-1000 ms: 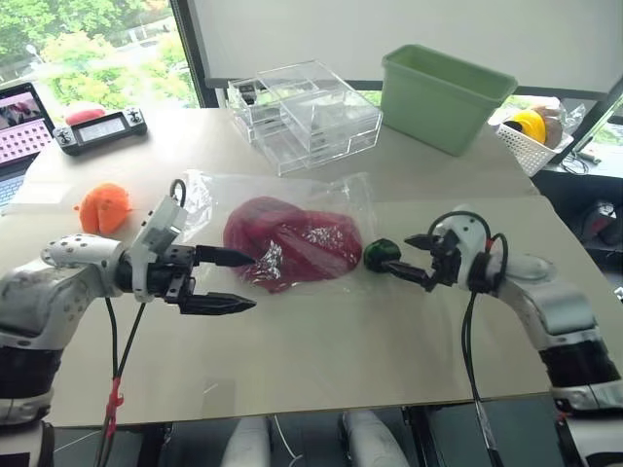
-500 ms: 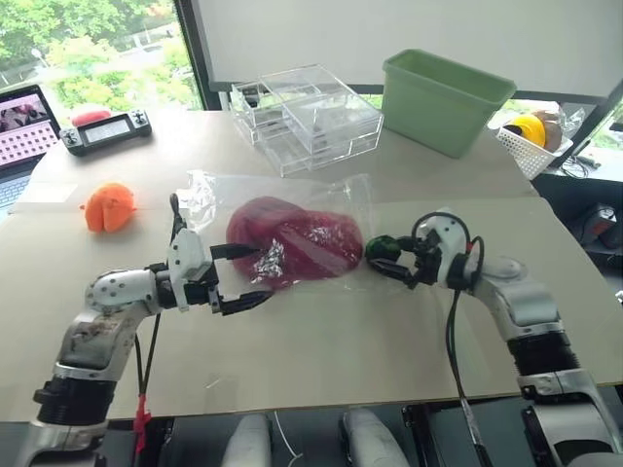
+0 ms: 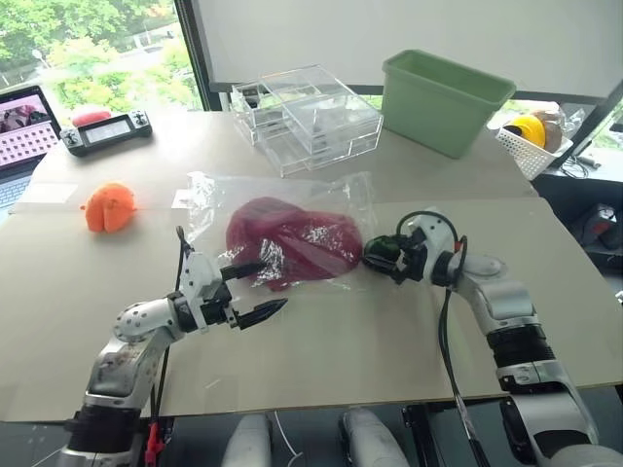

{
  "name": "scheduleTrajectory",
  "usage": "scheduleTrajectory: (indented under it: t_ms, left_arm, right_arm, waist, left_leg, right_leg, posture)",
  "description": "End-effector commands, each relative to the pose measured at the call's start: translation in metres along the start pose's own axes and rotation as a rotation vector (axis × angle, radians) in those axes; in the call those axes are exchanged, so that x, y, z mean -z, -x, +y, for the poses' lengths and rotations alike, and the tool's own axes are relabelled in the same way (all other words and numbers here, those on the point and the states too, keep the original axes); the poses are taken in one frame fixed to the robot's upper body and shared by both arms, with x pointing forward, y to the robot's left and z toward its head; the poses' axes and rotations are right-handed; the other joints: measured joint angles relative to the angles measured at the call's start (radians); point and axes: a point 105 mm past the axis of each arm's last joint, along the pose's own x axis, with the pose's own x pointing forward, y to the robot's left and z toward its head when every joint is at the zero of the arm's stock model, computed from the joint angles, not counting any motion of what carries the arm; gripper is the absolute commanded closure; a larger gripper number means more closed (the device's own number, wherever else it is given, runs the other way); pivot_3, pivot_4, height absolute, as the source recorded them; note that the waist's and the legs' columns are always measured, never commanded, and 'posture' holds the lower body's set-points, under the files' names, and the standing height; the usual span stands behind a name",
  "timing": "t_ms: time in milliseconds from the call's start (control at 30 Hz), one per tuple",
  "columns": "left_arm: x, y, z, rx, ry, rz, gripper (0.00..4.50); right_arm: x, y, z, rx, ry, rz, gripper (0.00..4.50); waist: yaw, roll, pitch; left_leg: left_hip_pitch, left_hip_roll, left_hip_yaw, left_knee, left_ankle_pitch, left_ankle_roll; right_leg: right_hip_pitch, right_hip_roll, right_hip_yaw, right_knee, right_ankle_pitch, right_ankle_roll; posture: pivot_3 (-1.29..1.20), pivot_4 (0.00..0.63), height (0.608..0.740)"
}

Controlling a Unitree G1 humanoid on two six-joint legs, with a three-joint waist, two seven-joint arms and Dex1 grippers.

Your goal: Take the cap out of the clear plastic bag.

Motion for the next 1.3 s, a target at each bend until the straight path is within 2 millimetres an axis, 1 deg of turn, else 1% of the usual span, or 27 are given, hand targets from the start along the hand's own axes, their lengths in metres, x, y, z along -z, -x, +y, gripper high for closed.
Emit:
scheduleTrajectory:
  t_ms: [33, 133, 200, 233, 300, 367, 400, 467, 567, 667, 700, 733, 767, 800, 833, 867, 933, 1000, 1067, 1133, 1167, 1200, 1300]
  left_arm:
    - [-0.007, -0.004, 0.002, -0.026, -0.035, -0.036, 0.05]
    - [-0.007, -0.006, 0.004, -0.029, -0.047, -0.032, 0.05]
    - [-0.007, -0.006, 0.005, -0.031, -0.045, -0.033, 0.0]
    - [-0.006, -0.007, 0.005, -0.031, -0.047, -0.032, 0.0]
    - [-0.005, -0.008, 0.006, -0.035, -0.05, -0.03, 0.0]
    - [-0.006, -0.008, 0.009, -0.052, -0.047, -0.034, 0.0]
    - [-0.006, -0.008, 0.011, -0.061, -0.051, -0.036, 0.0]
    - [-0.007, -0.009, 0.012, -0.062, -0.056, -0.037, 0.0]
    - [-0.006, -0.009, 0.011, -0.053, -0.057, -0.034, 0.0]
    - [-0.004, -0.009, 0.005, -0.038, -0.06, -0.031, 0.0]
    - [-0.004, -0.009, 0.003, -0.033, -0.063, -0.03, 0.0]
    - [-0.005, -0.009, 0.003, -0.032, -0.063, -0.03, 0.0]
    - [-0.005, -0.01, 0.002, -0.032, -0.065, -0.032, 0.0]
    - [-0.006, -0.01, 0.002, -0.032, -0.065, -0.033, 0.0]
    - [-0.007, -0.011, 0.002, -0.03, -0.067, -0.035, 0.0]
    - [-0.008, -0.012, 0.002, -0.029, -0.068, -0.037, 0.0]
    - [-0.01, -0.013, 0.001, -0.026, -0.07, -0.04, 0.0]
    - [-0.01, -0.014, 0.001, -0.026, -0.071, -0.036, 0.0]
    - [-0.01, -0.015, 0.001, -0.023, -0.073, -0.03, 0.0]
    - [-0.011, -0.014, 0.001, -0.022, -0.077, -0.027, 0.0]
    - [-0.011, -0.014, 0.001, -0.024, -0.079, -0.026, 0.0]
    - [-0.011, -0.013, 0.002, -0.026, -0.081, -0.025, 0.0]
    - [-0.012, -0.012, 0.002, -0.033, -0.083, -0.022, 0.0]
  right_arm:
    - [-0.017, 0.006, -0.004, 0.025, 0.032, -0.069, 0.0]
    - [-0.014, 0.006, -0.004, 0.026, 0.037, -0.058, 0.0]
    - [-0.011, 0.006, -0.004, 0.027, 0.039, -0.05, 0.55]
    - [-0.009, 0.006, -0.003, 0.024, 0.04, -0.045, 0.7]
    - [-0.008, 0.007, -0.001, 0.017, 0.039, -0.041, 1.33]
    - [-0.008, 0.007, 0.001, 0.008, 0.034, -0.044, 2.06]
    - [-0.008, 0.007, 0.002, 0.005, 0.036, -0.044, 2.31]
    - [-0.011, 0.007, 0.003, 0.005, 0.039, -0.052, 2.72]
    - [-0.017, 0.009, 0.001, 0.019, 0.039, -0.075, 2.95]
    - [-0.051, 0.022, -0.018, 0.098, 0.015, -0.204, 2.95]
    - [-0.061, 0.033, -0.04, 0.19, 0.002, -0.243, 2.95]
    - [-0.065, 0.043, -0.06, 0.279, -0.006, -0.258, 2.95]
    - [-0.065, 0.05, -0.077, 0.351, -0.009, -0.259, 2.95]
    - [-0.065, 0.055, -0.086, 0.395, -0.012, -0.258, 2.95]
    - [-0.059, 0.063, -0.11, 0.513, -0.025, -0.232, 2.95]
    - [-0.051, 0.071, -0.129, 0.618, -0.035, -0.198, 2.95]
    - [-0.029, 0.087, -0.156, 0.795, -0.076, -0.119, 2.95]
    - [-0.01, 0.093, -0.166, 0.878, -0.106, -0.052, 2.95]
    - [0.007, 0.095, -0.168, 0.925, -0.118, 0.012, 2.95]
    - [0.017, 0.096, -0.168, 0.952, -0.121, 0.049, 2.95]
    - [0.019, 0.097, -0.168, 0.958, -0.13, 0.052, 1.97]
    - [0.02, 0.096, -0.168, 0.957, -0.14, 0.049, 1.82]
    - [0.017, 0.094, -0.168, 0.956, -0.156, 0.026, 0.76]
  waist:
    - [0.002, 0.0, 0.0]
    - [0.003, 0.0, 0.0]
    - [0.003, 0.0, 0.0]
    - [0.002, 0.0, 0.0]
    - [0.002, 0.0, 0.0]
    - [0.003, 0.0, 0.0]
    - [0.003, 0.0, 0.0]
    - [0.003, 0.0, 0.0]
    - [0.002, 0.0, 0.0]
    - [0.003, 0.0, 0.0]
    - [0.003, 0.0, 0.0]
    - [0.002, 0.0, 0.0]
    - [0.003, 0.0, 0.0]
    - [0.005, 0.0, 0.0]
    - [0.008, 0.0, 0.0]
    - [0.008, 0.0, 0.0]
    - [0.007, 0.0, 0.0]
    - [0.006, 0.0, 0.0]
    - [0.0, 0.0, 0.0]
    - [-0.01, 0.001, 0.001]
    - [-0.016, 0.002, 0.001]
    - [-0.021, 0.002, 0.001]
    - [-0.024, 0.002, 0.001]
  left_leg:
    - [0.0, 0.0, 0.0, 0.0, 0.0, 0.0]
    - [0.0, 0.0, 0.0, 0.0, 0.0, 0.0]
    - [0.0, 0.0, 0.0, 0.0, 0.0, 0.0]
    - [0.0, 0.0, 0.0, 0.0, 0.0, 0.0]
    - [0.0, 0.0, 0.0, 0.0, 0.0, 0.0]
    - [0.0, 0.0, 0.0, 0.0, 0.0, 0.0]
    - [0.0, 0.0, 0.0, 0.0, 0.0, 0.0]
    - [0.0, 0.0, 0.0, 0.0, 0.0, 0.0]
    - [0.0, 0.0, 0.0, 0.0, 0.0, 0.0]
    - [0.0, 0.0, 0.0, 0.0, 0.0, 0.0]
    - [0.0, 0.0, 0.0, 0.0, 0.0, 0.0]
    - [0.0, 0.0, 0.0, 0.0, 0.0, 0.0]
    - [0.0, 0.0, 0.0, 0.0, 0.0, 0.0]
    - [0.0, 0.0, 0.0, 0.0, 0.0, 0.0]
    - [0.001, 0.0, 0.0, 0.0, 0.0, 0.0]
    - [0.001, 0.0, 0.0, -0.001, 0.0, 0.0]
    - [0.002, 0.0, 0.001, -0.002, 0.0, 0.0]
    - [0.002, -0.001, 0.001, -0.002, 0.0, 0.0]
    - [0.002, -0.001, 0.001, -0.003, 0.0, 0.0]
    - [0.001, -0.001, 0.002, -0.003, 0.0, 0.0]
    - [0.001, -0.001, 0.003, -0.003, 0.0, 0.0]
    - [0.002, -0.001, 0.003, -0.003, 0.0, 0.0]
    - [0.007, -0.001, 0.003, -0.003, 0.0, 0.0]
  right_leg:
    - [0.0, 0.0, 0.0, 0.0, 0.0, 0.0]
    - [0.0, 0.0, 0.0, 0.0, 0.0, 0.0]
    - [0.0, 0.0, 0.0, 0.0, 0.0, 0.0]
    - [0.0, 0.0, 0.0, 0.0, 0.0, 0.0]
    - [0.0, 0.0, 0.0, 0.0, 0.0, 0.0]
    - [0.0, 0.0, 0.0, 0.0, 0.0, 0.0]
    - [0.0, 0.0, 0.0, 0.0, 0.0, 0.0]
    - [0.001, 0.0, 0.0, 0.0, 0.0, 0.0]
    - [0.001, 0.0, 0.0, 0.0, 0.0, 0.0]
    - [0.0, 0.0, 0.0, 0.0, 0.0, 0.0]
    - [0.0, 0.0, 0.0, 0.0, 0.0, 0.0]
    - [0.0, 0.0, 0.0, 0.0, 0.0, 0.0]
    - [0.0, 0.0, 0.0, 0.0, 0.0, 0.0]
    - [0.0, 0.0, 0.0, 0.0, 0.001, 0.0]
    - [0.001, 0.0, 0.0, -0.001, 0.001, 0.0]
    - [0.002, 0.0, -0.001, -0.001, 0.001, 0.0]
    - [0.003, 0.0, 0.0, -0.003, 0.001, 0.0]
    - [0.002, -0.001, 0.0, -0.003, 0.001, 0.0]
    - [0.002, -0.001, 0.001, -0.003, 0.001, 0.0]
    - [0.001, -0.001, 0.002, -0.003, 0.001, 0.0]
    - [0.001, -0.001, 0.003, -0.003, 0.001, 0.0]
    - [0.001, -0.001, 0.004, -0.002, 0.001, 0.0]
    - [0.006, -0.001, 0.004, -0.003, 0.001, 0.0]
  posture:
    - [0.0, 0.15, 0.735]
    - [0.0, 0.15, 0.735]
    - [0.0, 0.15, 0.735]
    - [0.0, 0.15, 0.735]
    - [0.0, 0.15, 0.735]
    - [0.0, 0.15, 0.735]
    - [0.0, 0.15, 0.735]
    - [0.0, 0.15, 0.735]
    - [0.0, 0.15, 0.735]
    - [0.0, 0.15, 0.735]
    - [0.0, 0.15, 0.735]
    - [0.0, 0.15, 0.735]
    - [0.0, 0.15, 0.735]
    - [0.0, 0.15, 0.735]
    - [0.0, 0.15, 0.735]
    - [0.0, 0.15, 0.735]
    - [0.0, 0.15, 0.735]
    - [0.0, 0.15, 0.735]
    - [0.0, 0.15, 0.735]
    - [0.0, 0.15, 0.735]
    - [0.0, 0.15, 0.735]
    - [0.0, 0.15, 0.735]
    - [0.0, 0.15, 0.735]
